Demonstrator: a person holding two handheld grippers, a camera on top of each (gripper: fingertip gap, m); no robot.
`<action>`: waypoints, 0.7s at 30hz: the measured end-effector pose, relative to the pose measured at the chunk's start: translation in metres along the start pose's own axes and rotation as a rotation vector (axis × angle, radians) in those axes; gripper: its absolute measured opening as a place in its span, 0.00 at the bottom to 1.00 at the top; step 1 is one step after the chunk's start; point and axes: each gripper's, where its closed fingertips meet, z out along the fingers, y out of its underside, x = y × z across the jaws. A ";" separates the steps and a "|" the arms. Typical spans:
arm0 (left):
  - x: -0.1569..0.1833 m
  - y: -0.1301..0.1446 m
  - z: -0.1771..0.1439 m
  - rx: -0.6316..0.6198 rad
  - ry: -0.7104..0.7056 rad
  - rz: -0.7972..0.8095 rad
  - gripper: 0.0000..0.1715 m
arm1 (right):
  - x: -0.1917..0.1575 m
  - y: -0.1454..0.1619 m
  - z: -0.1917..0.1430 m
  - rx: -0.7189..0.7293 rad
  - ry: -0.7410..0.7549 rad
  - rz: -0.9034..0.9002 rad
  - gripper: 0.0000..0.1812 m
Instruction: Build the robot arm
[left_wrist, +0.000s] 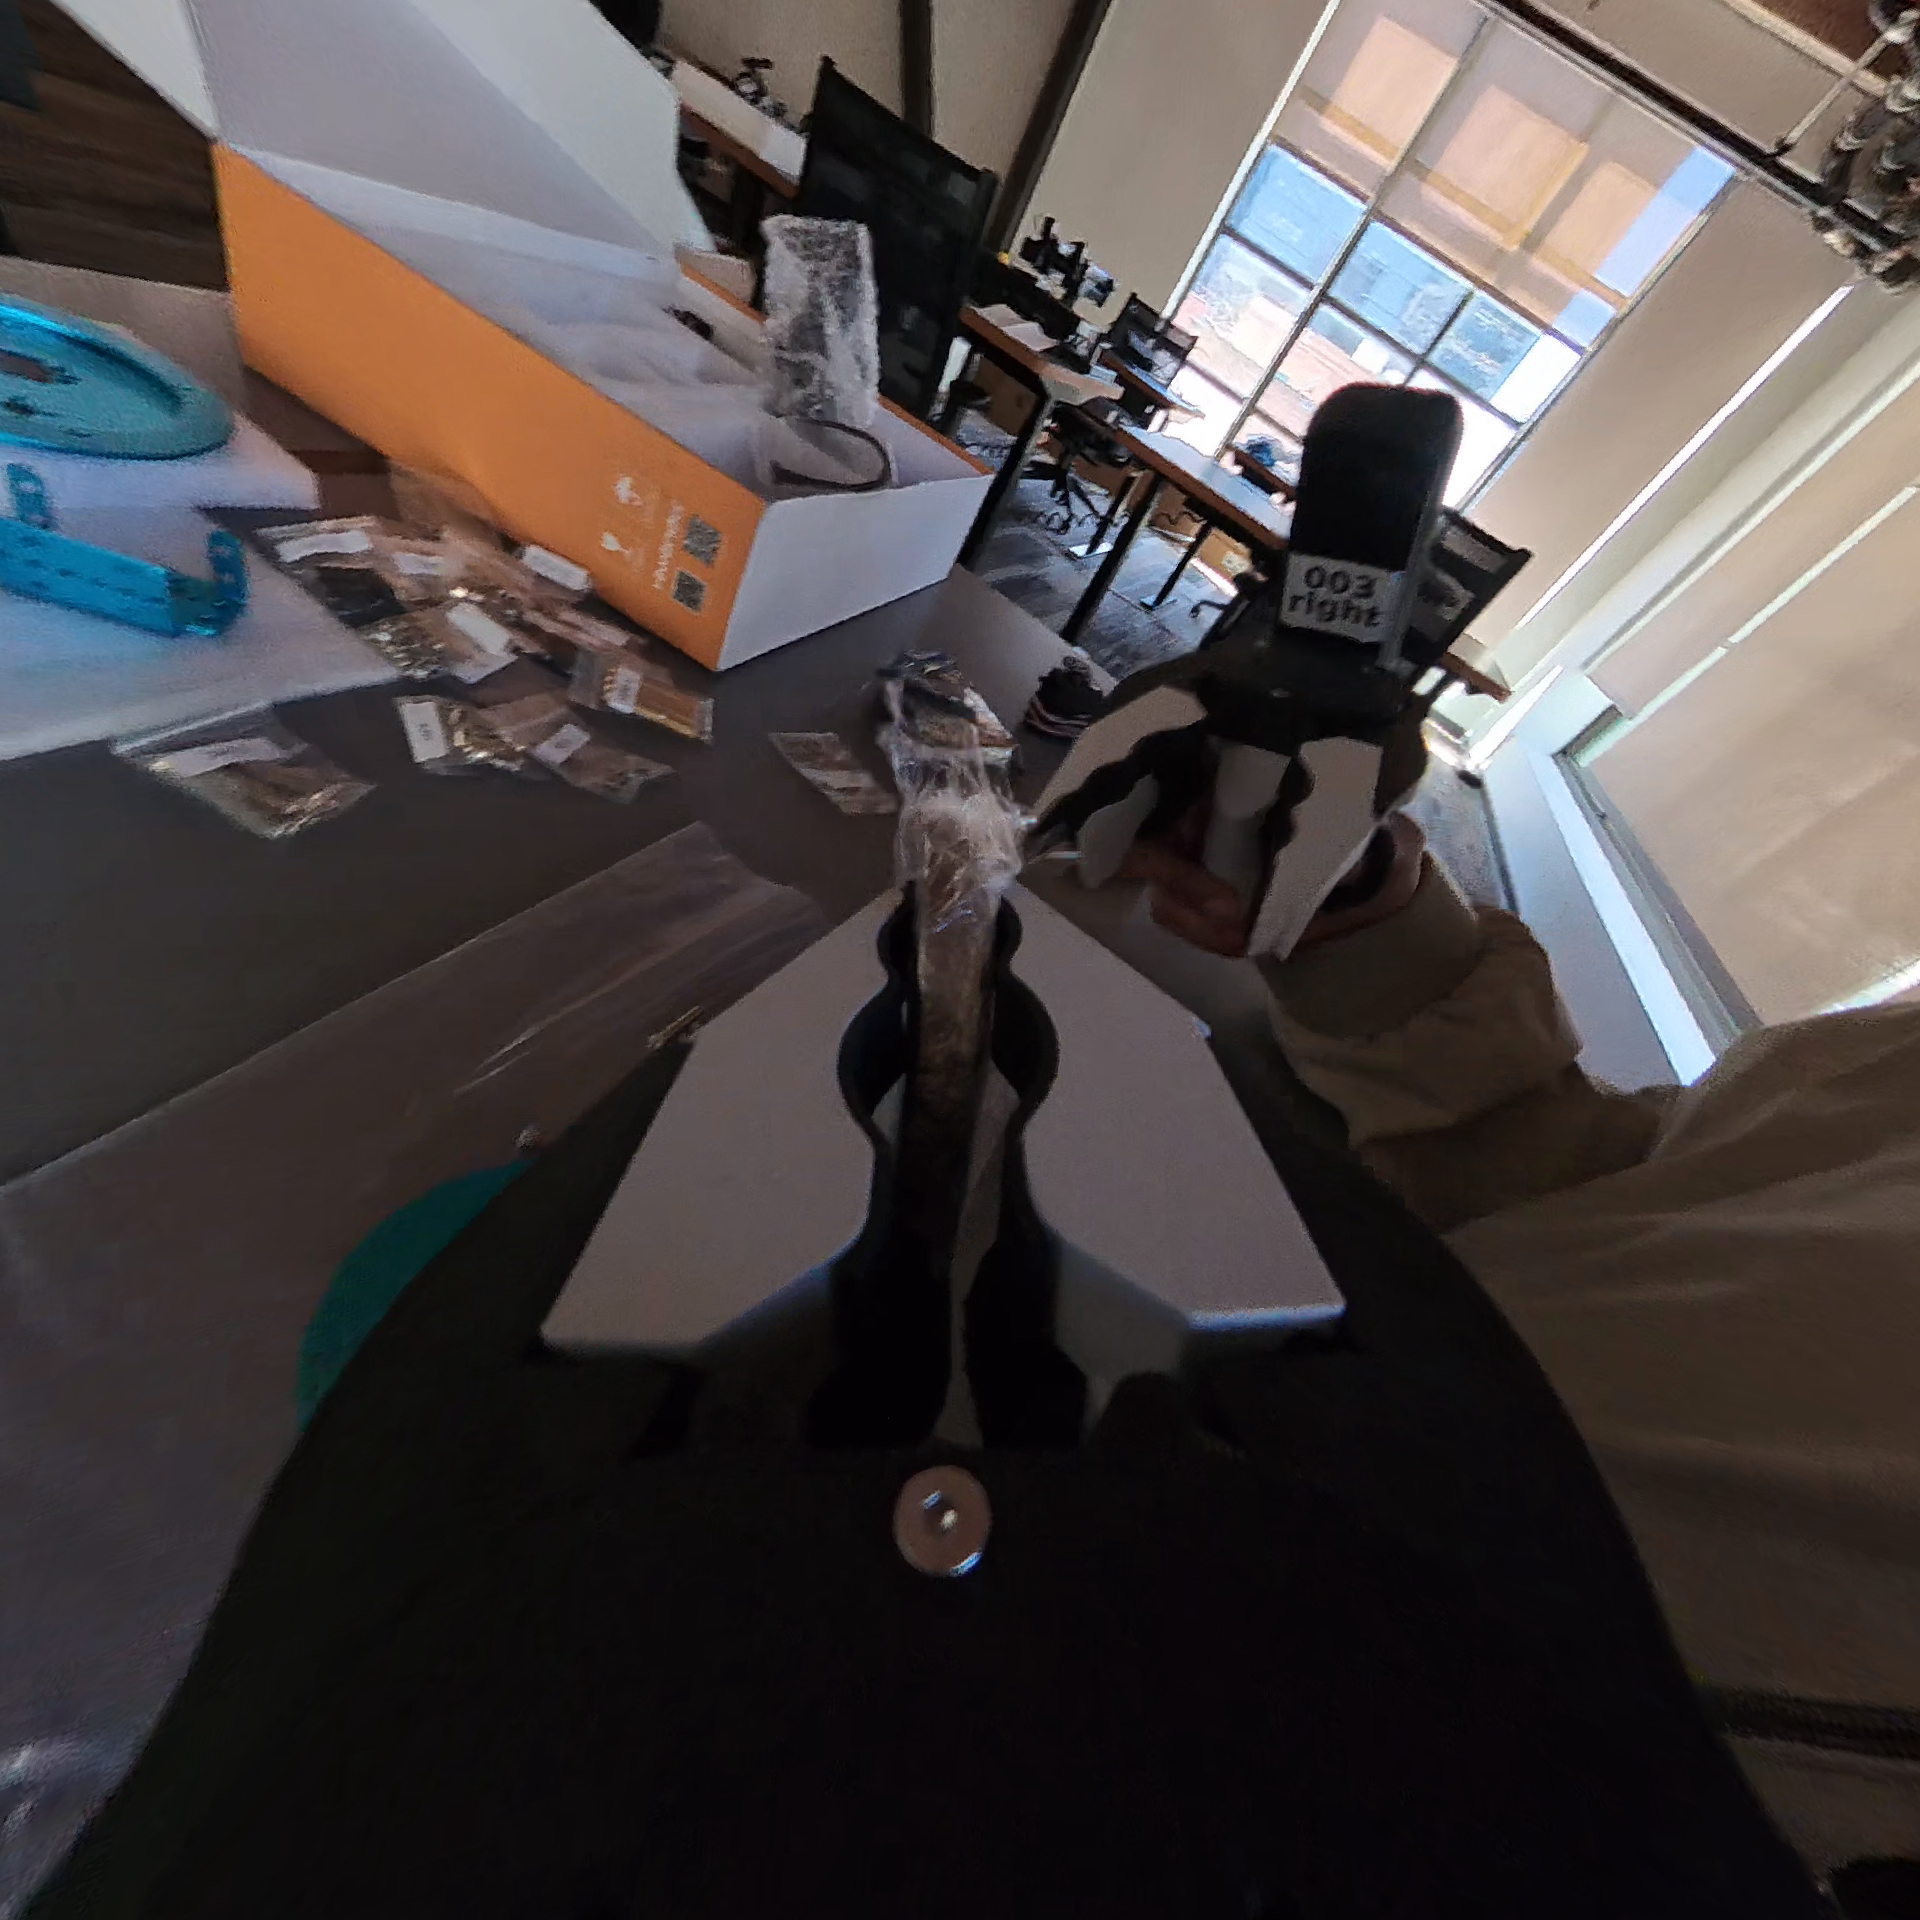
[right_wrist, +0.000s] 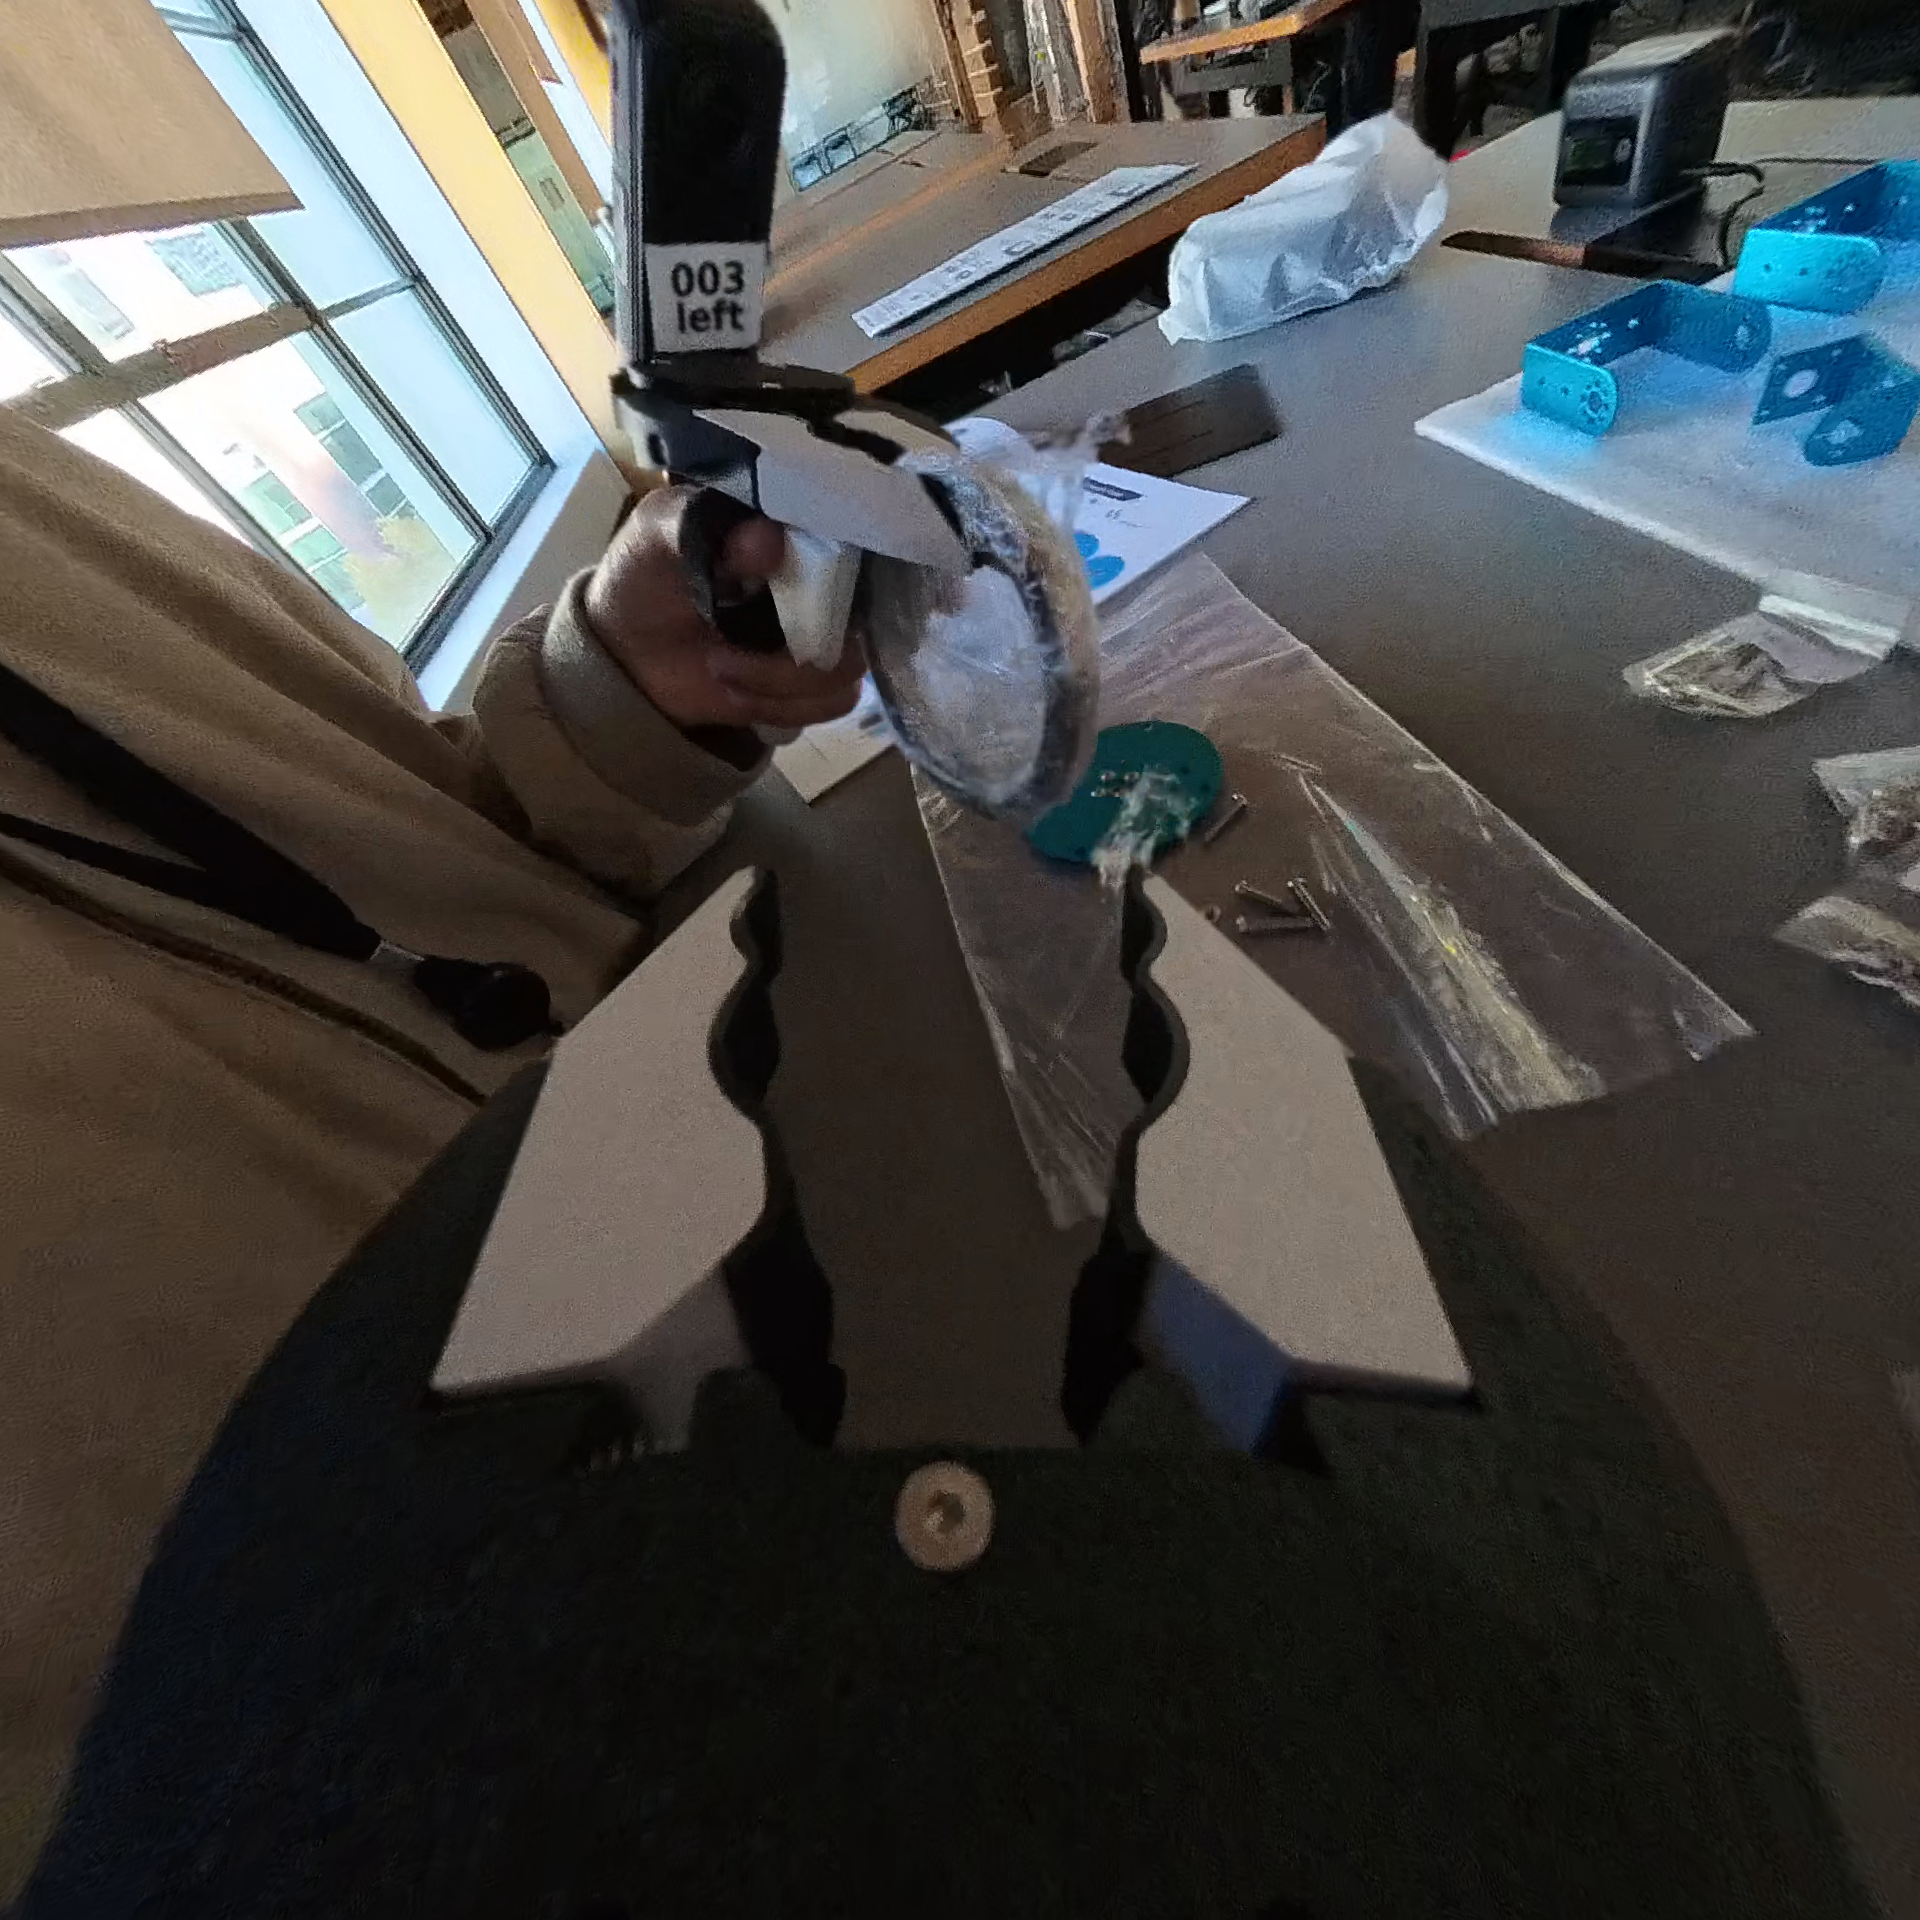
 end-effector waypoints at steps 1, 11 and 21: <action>0.007 -0.002 0.004 0.012 0.033 0.012 0.05 | 0.000 0.000 0.012 -0.009 0.014 -0.023 0.36; -0.025 0.005 0.014 -0.049 -0.176 0.067 0.05 | -0.010 -0.001 0.046 -0.077 0.106 -0.295 0.35; -0.035 -0.020 -0.038 0.081 -0.148 0.005 0.05 | 0.020 0.000 0.012 -0.071 0.208 -0.145 0.22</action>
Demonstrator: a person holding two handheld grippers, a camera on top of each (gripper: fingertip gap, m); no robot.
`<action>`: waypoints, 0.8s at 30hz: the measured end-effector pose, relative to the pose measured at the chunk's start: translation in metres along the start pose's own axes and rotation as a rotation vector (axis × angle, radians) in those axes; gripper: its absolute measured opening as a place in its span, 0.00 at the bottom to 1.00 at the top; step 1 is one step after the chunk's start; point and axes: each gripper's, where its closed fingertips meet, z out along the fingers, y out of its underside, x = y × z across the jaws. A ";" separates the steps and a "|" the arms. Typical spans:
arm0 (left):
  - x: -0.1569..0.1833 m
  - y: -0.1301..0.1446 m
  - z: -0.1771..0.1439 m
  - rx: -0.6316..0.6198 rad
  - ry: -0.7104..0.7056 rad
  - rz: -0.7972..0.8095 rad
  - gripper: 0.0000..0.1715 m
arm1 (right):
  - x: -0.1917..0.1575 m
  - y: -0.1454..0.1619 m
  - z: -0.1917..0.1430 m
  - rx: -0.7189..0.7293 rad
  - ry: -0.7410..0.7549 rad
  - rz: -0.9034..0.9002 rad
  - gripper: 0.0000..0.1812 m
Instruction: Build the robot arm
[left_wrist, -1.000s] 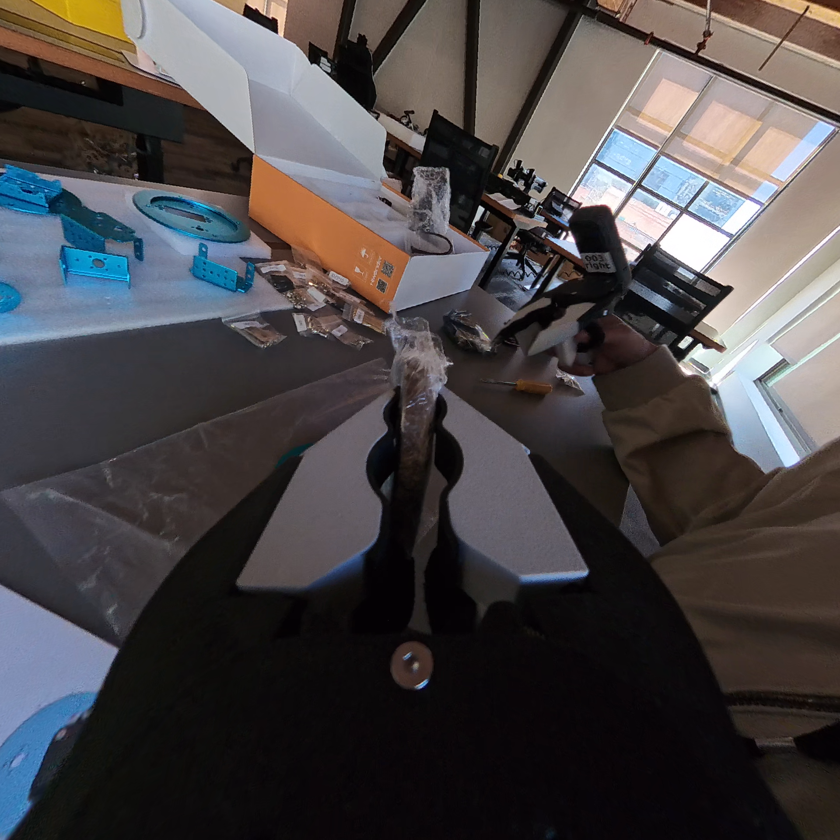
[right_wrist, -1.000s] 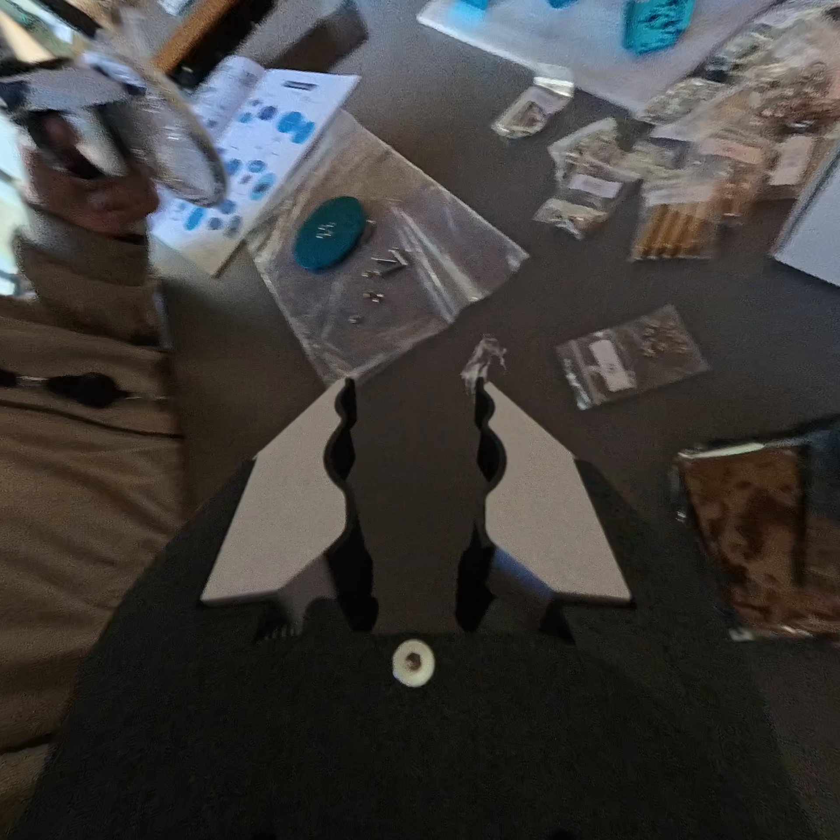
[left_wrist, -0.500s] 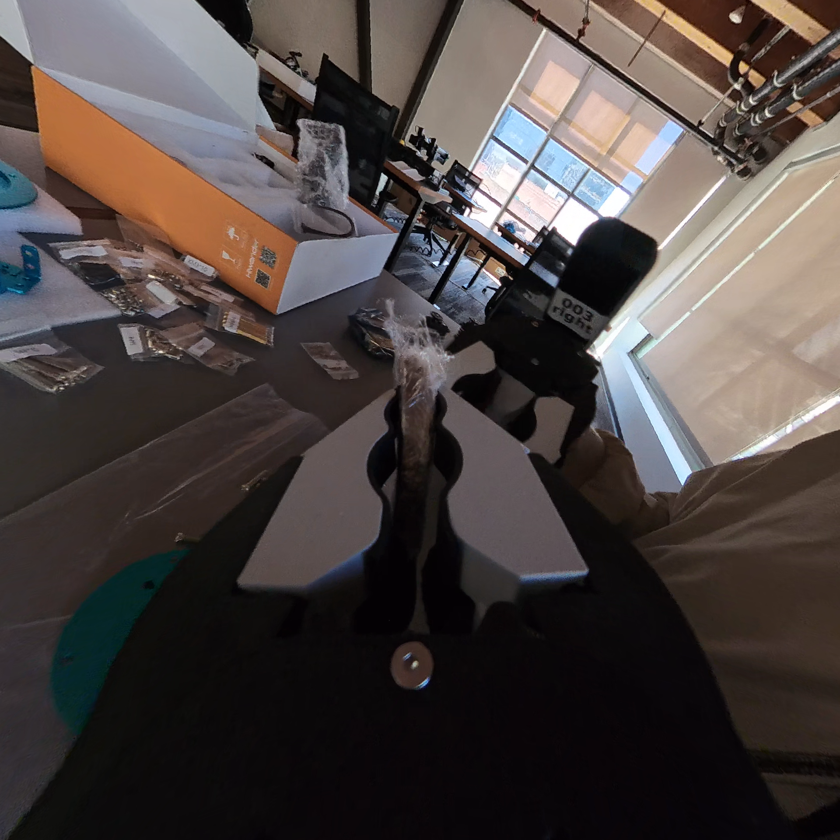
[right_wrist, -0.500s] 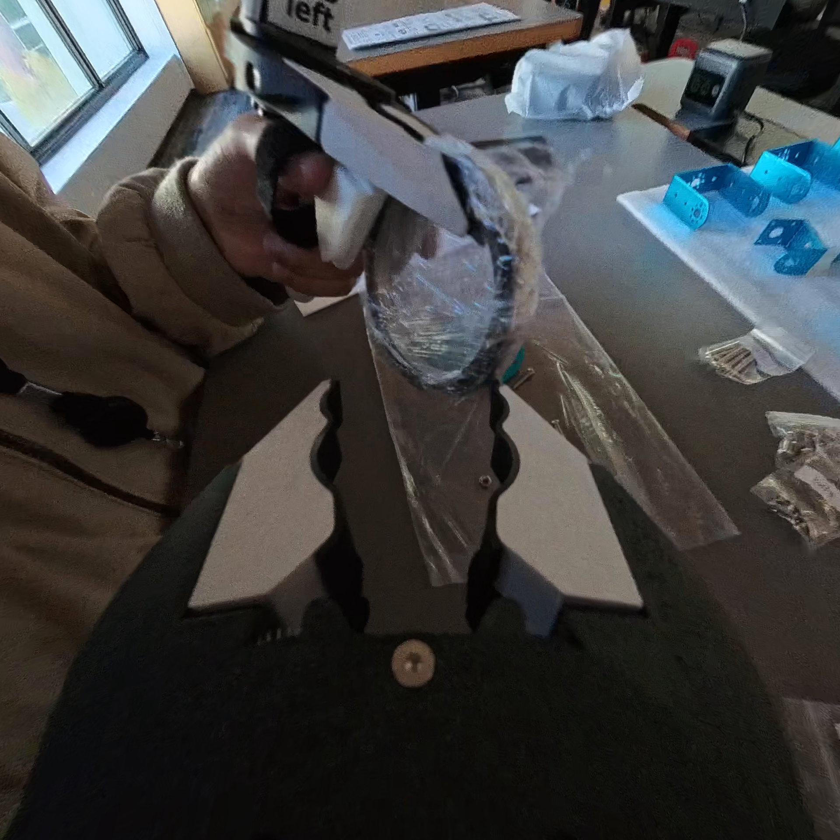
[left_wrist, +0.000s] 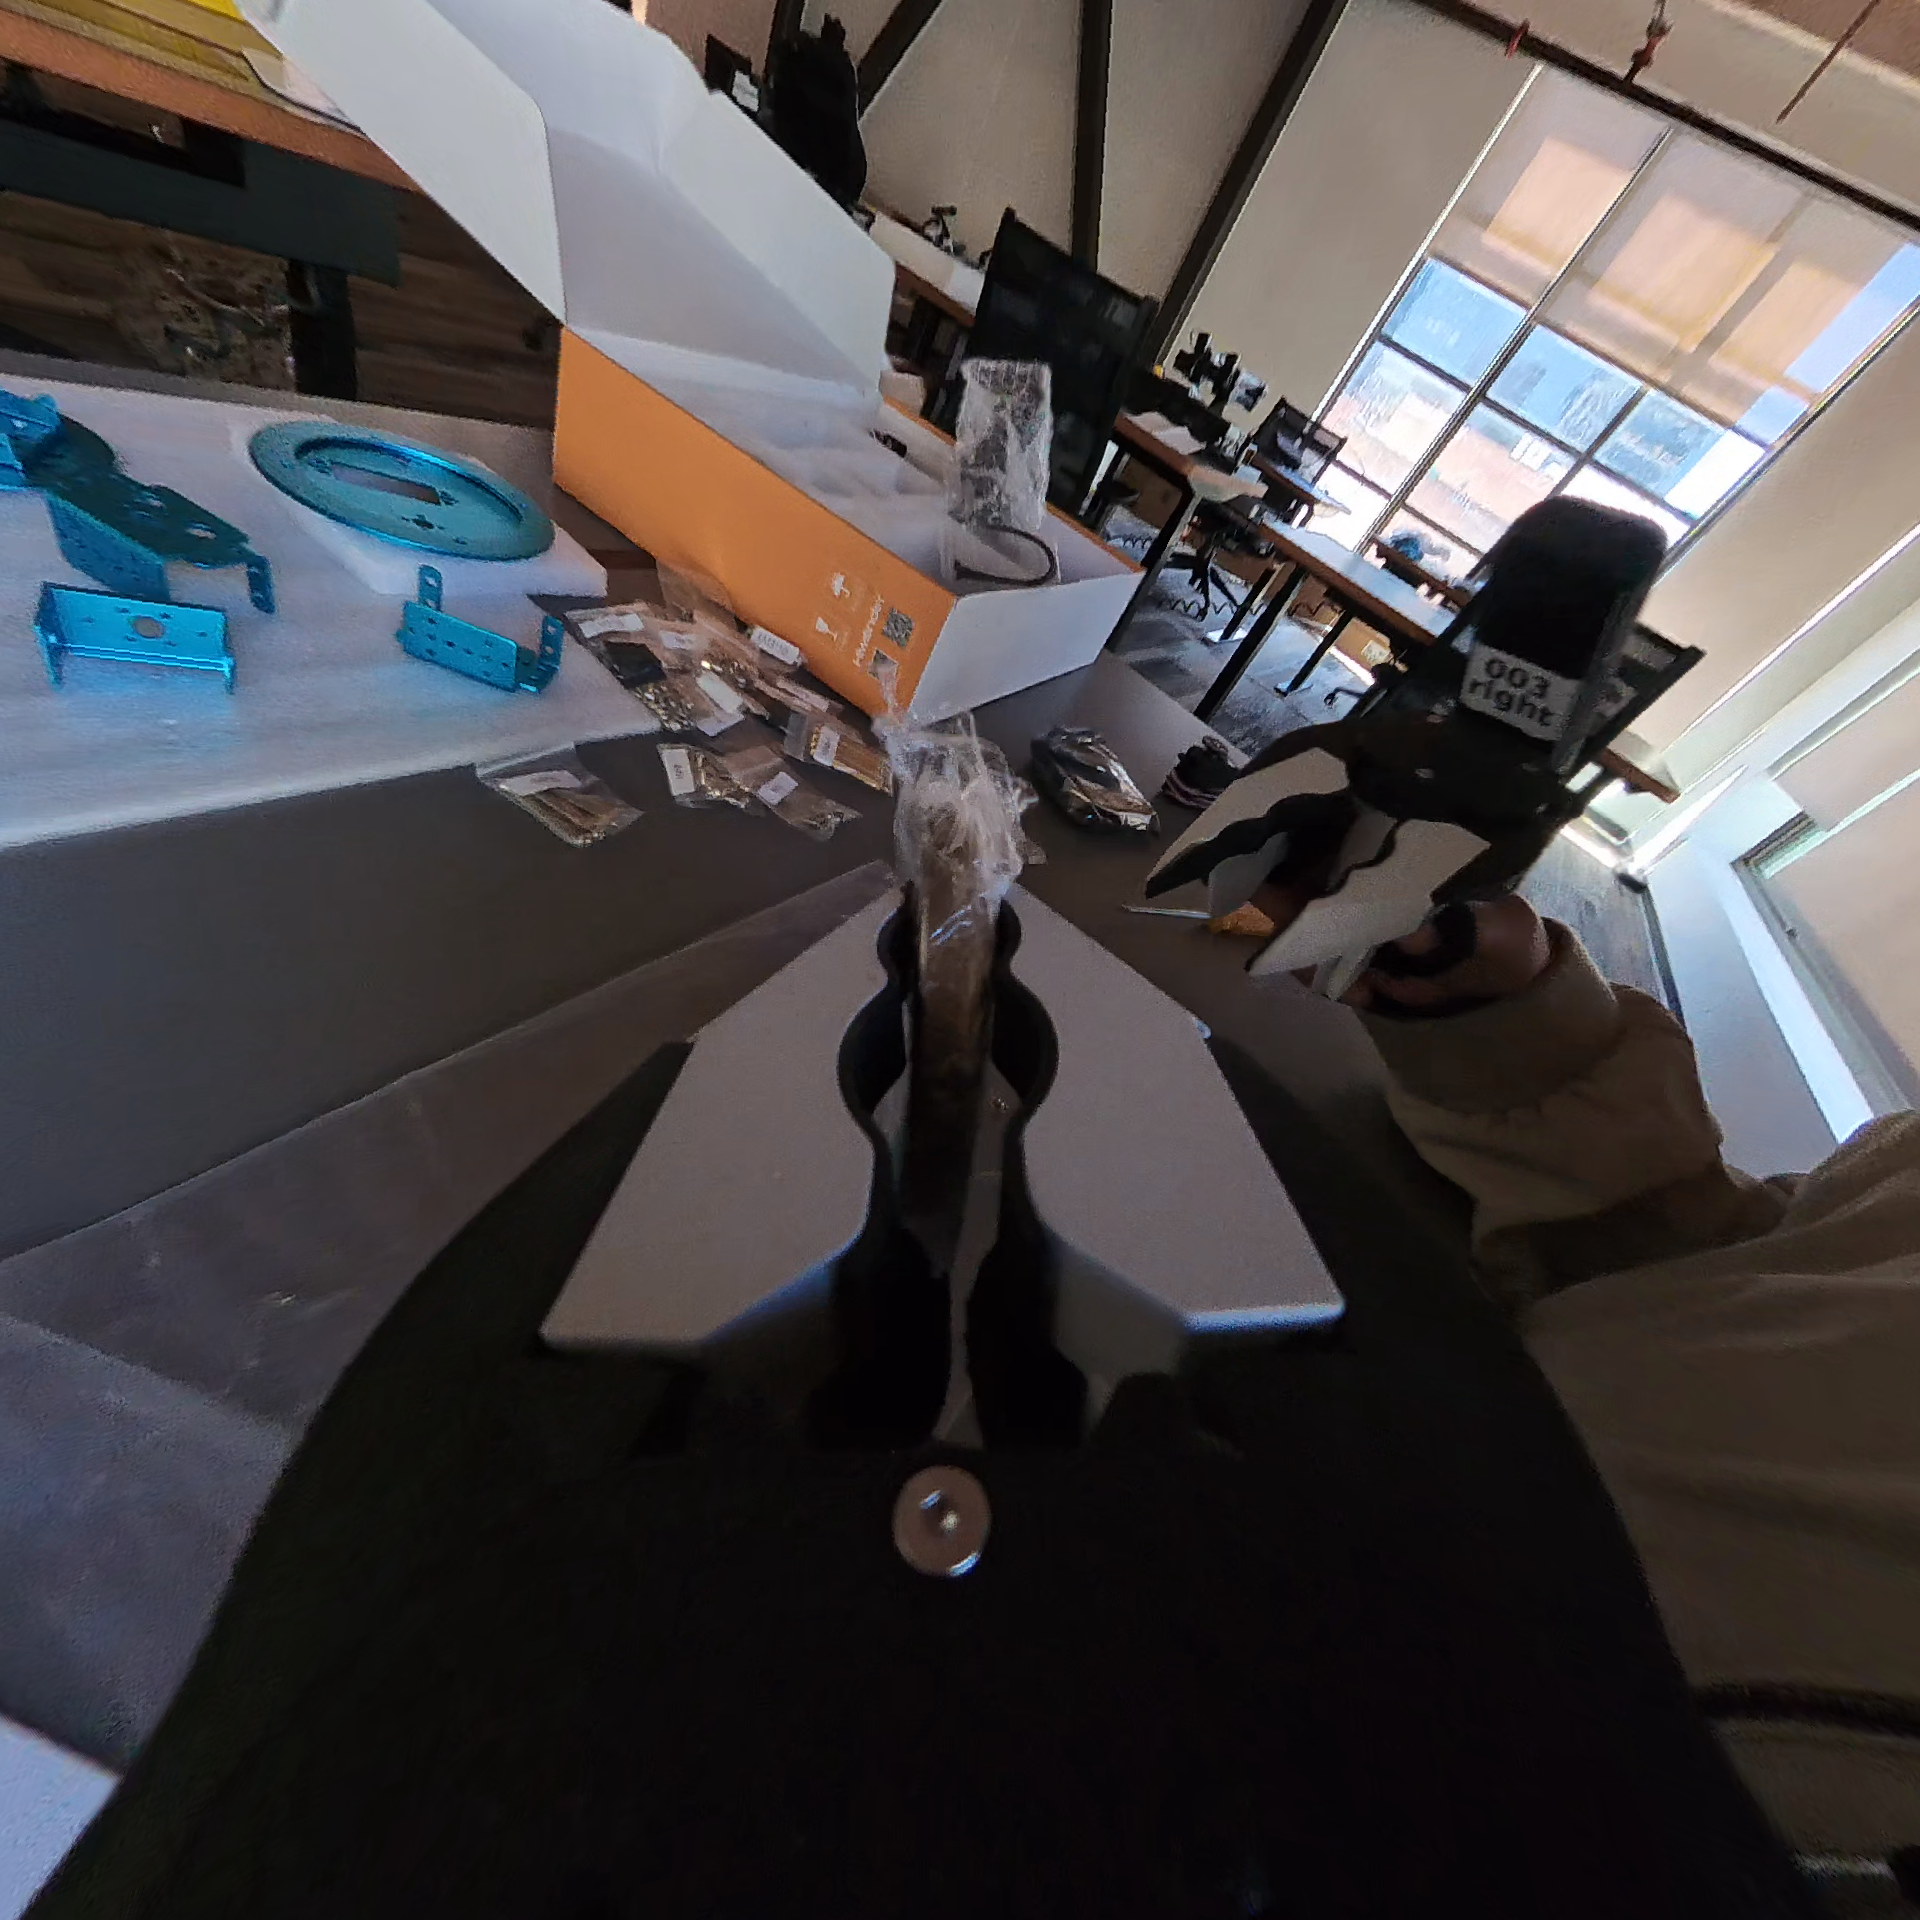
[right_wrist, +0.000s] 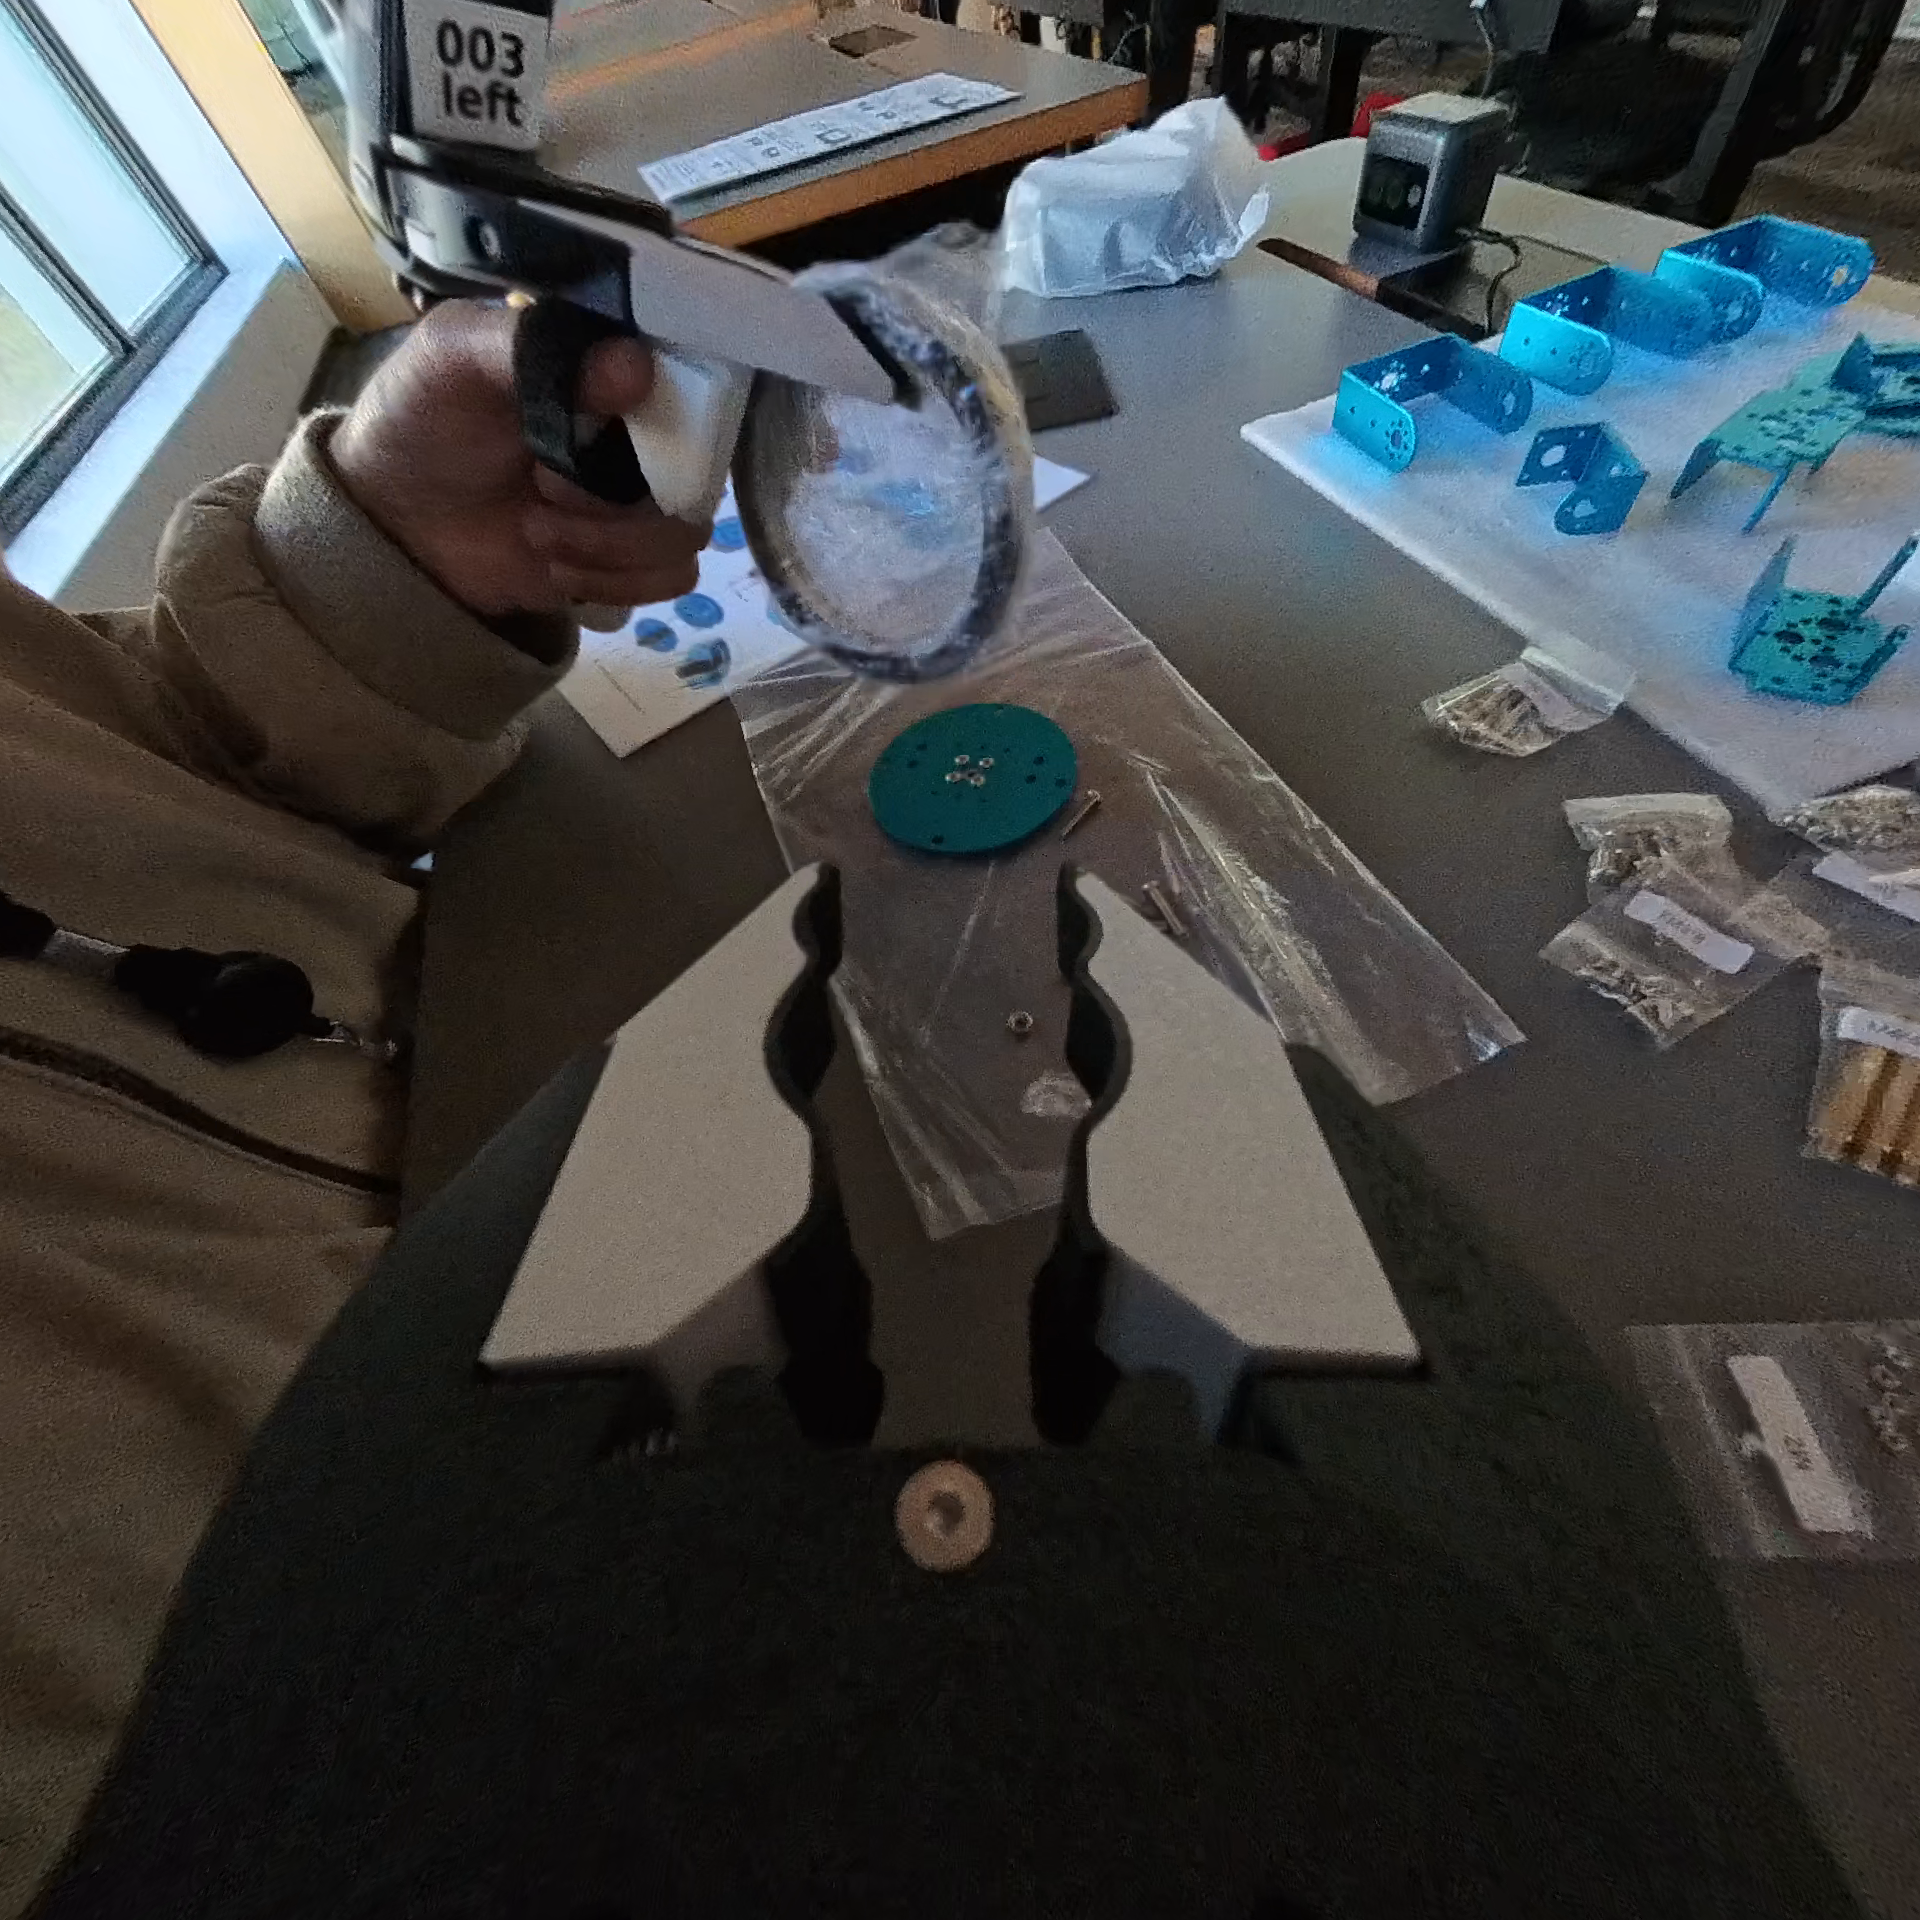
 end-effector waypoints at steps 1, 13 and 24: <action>-0.001 -0.003 -0.007 0.016 0.016 -0.003 0.05 | 0.001 0.000 0.000 -0.002 -0.013 0.027 0.23; 0.003 0.004 -0.028 0.111 0.203 -0.290 0.05 | -0.029 -0.084 0.089 0.205 0.155 -0.228 0.21; -0.006 0.014 -0.033 0.130 0.282 -0.482 0.05 | -0.020 -0.075 0.103 0.047 0.271 -0.351 0.00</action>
